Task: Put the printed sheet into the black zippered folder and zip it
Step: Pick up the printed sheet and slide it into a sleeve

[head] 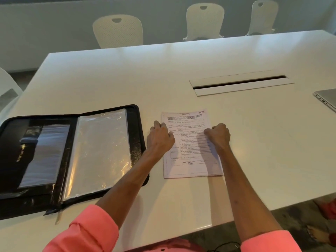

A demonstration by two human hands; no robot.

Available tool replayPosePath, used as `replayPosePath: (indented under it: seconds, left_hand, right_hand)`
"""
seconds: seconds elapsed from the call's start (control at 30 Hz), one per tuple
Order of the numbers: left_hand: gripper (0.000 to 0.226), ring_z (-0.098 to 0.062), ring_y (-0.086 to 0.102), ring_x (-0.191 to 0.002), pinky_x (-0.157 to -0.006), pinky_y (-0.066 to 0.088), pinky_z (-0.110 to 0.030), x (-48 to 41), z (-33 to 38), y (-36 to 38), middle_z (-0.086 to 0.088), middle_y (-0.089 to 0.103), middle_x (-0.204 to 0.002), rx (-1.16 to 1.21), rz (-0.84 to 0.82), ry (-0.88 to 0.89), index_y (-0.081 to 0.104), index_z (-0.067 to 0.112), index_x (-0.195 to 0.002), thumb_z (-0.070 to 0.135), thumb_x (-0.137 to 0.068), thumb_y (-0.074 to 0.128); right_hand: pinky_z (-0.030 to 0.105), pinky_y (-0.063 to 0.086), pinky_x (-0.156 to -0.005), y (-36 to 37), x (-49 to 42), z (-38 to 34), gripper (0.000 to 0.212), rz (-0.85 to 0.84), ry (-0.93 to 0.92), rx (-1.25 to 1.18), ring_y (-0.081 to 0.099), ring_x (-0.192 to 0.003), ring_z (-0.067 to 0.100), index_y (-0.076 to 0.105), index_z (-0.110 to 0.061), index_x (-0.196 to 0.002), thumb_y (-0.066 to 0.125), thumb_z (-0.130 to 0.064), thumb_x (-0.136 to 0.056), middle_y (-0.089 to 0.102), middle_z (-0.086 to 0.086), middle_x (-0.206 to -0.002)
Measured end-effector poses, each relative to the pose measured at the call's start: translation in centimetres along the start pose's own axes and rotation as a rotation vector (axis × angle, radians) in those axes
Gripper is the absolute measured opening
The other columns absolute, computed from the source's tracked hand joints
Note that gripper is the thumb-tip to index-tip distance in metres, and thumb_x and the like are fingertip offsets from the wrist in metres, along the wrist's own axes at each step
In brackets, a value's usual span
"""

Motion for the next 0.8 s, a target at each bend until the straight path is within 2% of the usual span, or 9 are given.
replayPosePath:
  seconds: [0.07, 0.1, 0.17, 0.27, 0.37, 0.47, 0.53, 0.67, 0.8]
  left_hand:
    - [0.044, -0.025, 0.059, -0.112, -0.086, 0.058, -0.034, 0.1, 0.0, -0.1, -0.014, 0.049, -0.144, 0.007, -0.008, 0.006, 0.055, 0.006, -0.141, 0.036, -0.109, 0.054]
    - [0.044, -0.025, 0.059, -0.112, -0.086, 0.057, -0.034, 0.1, 0.0, -0.2, -0.014, 0.049, -0.144, 0.009, -0.01, 0.009, 0.055, 0.006, -0.141, 0.036, -0.109, 0.054]
    - [0.043, -0.025, 0.059, -0.113, -0.086, 0.056, -0.033, 0.3, -0.1, -0.3, -0.014, 0.049, -0.145, 0.018, -0.012, 0.013, 0.055, 0.007, -0.141, 0.035, -0.109, 0.054]
    - [0.041, -0.023, 0.058, -0.111, -0.086, 0.055, -0.032, 0.6, 0.1, -0.4, -0.013, 0.05, -0.143, 0.007, -0.004, 0.038, 0.055, 0.007, -0.141, 0.034, -0.109, 0.054]
    - [0.043, -0.023, 0.057, -0.112, -0.086, 0.054, -0.032, 0.8, 0.3, -0.4, -0.012, 0.049, -0.143, -0.011, 0.01, 0.051, 0.053, 0.007, -0.144, 0.033, -0.11, 0.053]
    - [0.044, -0.025, 0.058, -0.116, -0.09, 0.055, -0.035, 0.9, 0.2, -0.4, -0.012, 0.049, -0.145, 0.001, 0.0, 0.054, 0.053, 0.007, -0.146, 0.033, -0.11, 0.053]
    - [0.042, -0.025, 0.059, -0.116, -0.09, 0.056, -0.035, 0.8, 0.2, -0.6, -0.012, 0.049, -0.145, 0.008, -0.012, 0.062, 0.054, 0.007, -0.144, 0.033, -0.11, 0.053]
    - [0.042, -0.025, 0.06, -0.117, -0.084, 0.048, -0.03, 0.4, -0.1, -0.6, -0.013, 0.049, -0.148, 0.038, -0.048, 0.064, 0.054, 0.007, -0.144, 0.032, -0.111, 0.051]
    - [0.047, -0.021, 0.059, -0.112, -0.081, 0.05, -0.029, -0.1, -1.0, -1.4, -0.013, 0.052, -0.144, 0.17, -0.018, 0.023, 0.049, 0.008, -0.149, 0.032, -0.109, 0.054]
  right_hand:
    - [0.032, 0.043, -0.062, -0.4, 0.5, -0.1, 0.022, -0.008, -0.01, -0.031, 0.064, -0.084, 0.034, 0.063, -0.008, -0.074, 0.068, -0.03, -0.073, 0.068, 0.012, -0.088]
    - [0.032, 0.04, -0.062, -0.5, 0.8, -0.3, 0.018, -0.01, -0.019, -0.051, 0.06, -0.085, 0.033, 0.06, -0.011, -0.072, 0.067, -0.027, -0.074, 0.063, 0.012, -0.089]
    - [0.035, 0.051, -0.077, -0.8, 1.4, -0.8, 0.024, -0.012, -0.049, -0.097, 0.06, -0.098, 0.033, 0.064, -0.011, -0.092, 0.066, -0.029, -0.076, 0.062, 0.012, -0.107]
    - [0.044, 0.057, -0.097, -0.7, 2.4, -1.3, 0.043, -0.075, -0.027, -0.255, 0.064, -0.111, 0.033, 0.049, -0.011, -0.129, 0.067, -0.019, -0.091, 0.062, 0.011, -0.124]
    - [0.035, 0.048, -0.087, -0.5, 2.4, -0.8, 0.042, -0.108, 0.013, -0.374, 0.061, -0.111, 0.032, 0.043, -0.006, -0.137, 0.061, -0.005, -0.099, 0.057, 0.012, -0.121]
    - [0.028, 0.047, -0.065, -0.6, 2.5, -0.1, 0.014, -0.096, 0.034, -0.466, 0.068, -0.087, 0.032, 0.062, -0.004, -0.103, 0.062, 0.006, -0.092, 0.067, 0.01, -0.095]
    - [0.028, 0.051, -0.064, -1.0, 3.2, 0.0, 0.015, -0.086, 0.04, -0.52, 0.066, -0.077, 0.026, 0.065, -0.004, -0.088, 0.062, 0.011, -0.092, 0.07, 0.011, -0.089]
    - [0.031, 0.055, -0.066, -0.6, 3.8, -1.2, 0.029, -0.151, -0.067, -0.511, 0.072, -0.088, 0.03, 0.06, -0.006, -0.124, 0.058, 0.003, -0.096, 0.074, 0.016, -0.114]
    - [0.03, 0.061, -0.061, -1.5, 4.9, -3.5, 0.028, -0.195, -0.247, -0.496, 0.078, -0.079, 0.019, 0.053, -0.007, -0.129, 0.056, 0.0, -0.102, 0.079, 0.007, -0.11]
Point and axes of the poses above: each hand's wrist, its own x-axis away from the middle knuckle, its own y-axis out of the palm, z = x × y, the point moved 10 cm from there along -x, towards the middle knuckle
